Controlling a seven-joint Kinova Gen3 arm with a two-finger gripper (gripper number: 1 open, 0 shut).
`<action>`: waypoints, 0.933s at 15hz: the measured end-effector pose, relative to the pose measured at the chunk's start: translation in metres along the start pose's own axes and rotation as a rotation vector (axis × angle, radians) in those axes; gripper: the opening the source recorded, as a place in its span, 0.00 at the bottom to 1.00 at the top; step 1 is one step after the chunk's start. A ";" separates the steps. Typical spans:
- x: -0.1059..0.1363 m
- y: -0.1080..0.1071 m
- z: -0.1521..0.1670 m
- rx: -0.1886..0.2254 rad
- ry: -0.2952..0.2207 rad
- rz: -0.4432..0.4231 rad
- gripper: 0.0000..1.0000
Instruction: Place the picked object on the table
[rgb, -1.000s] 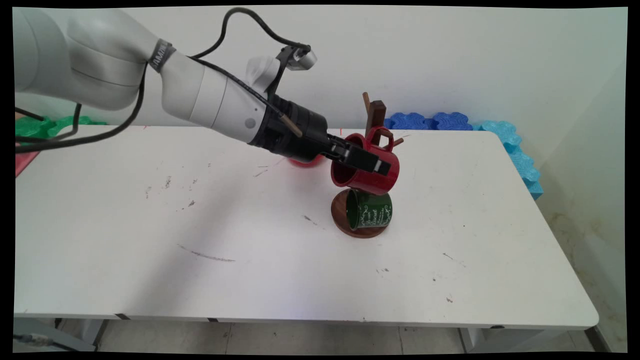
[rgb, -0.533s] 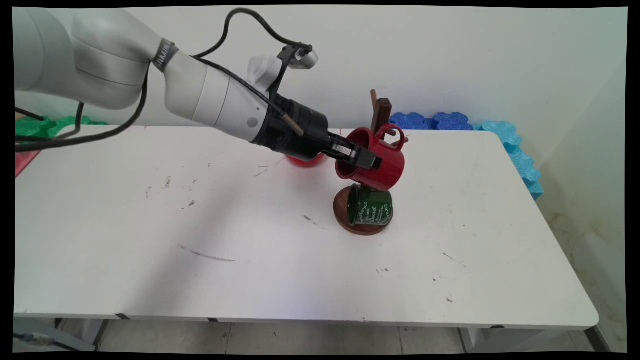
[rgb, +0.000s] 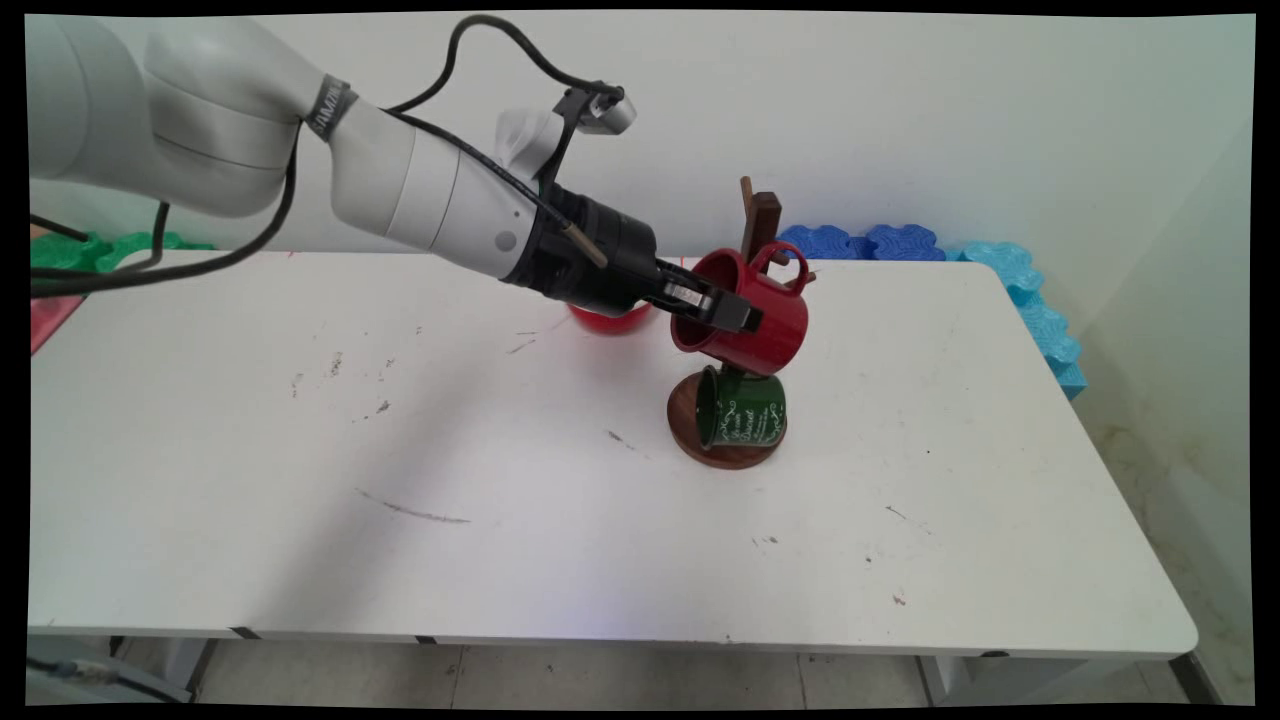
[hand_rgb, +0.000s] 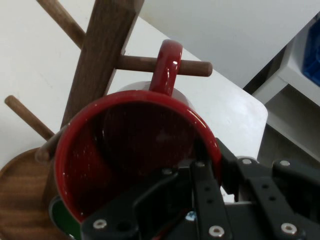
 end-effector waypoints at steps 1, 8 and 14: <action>0.001 0.000 0.000 0.001 0.001 0.001 0.00; 0.006 0.001 -0.003 0.002 0.007 0.008 0.00; 0.004 0.006 -0.006 -0.002 0.004 0.015 0.00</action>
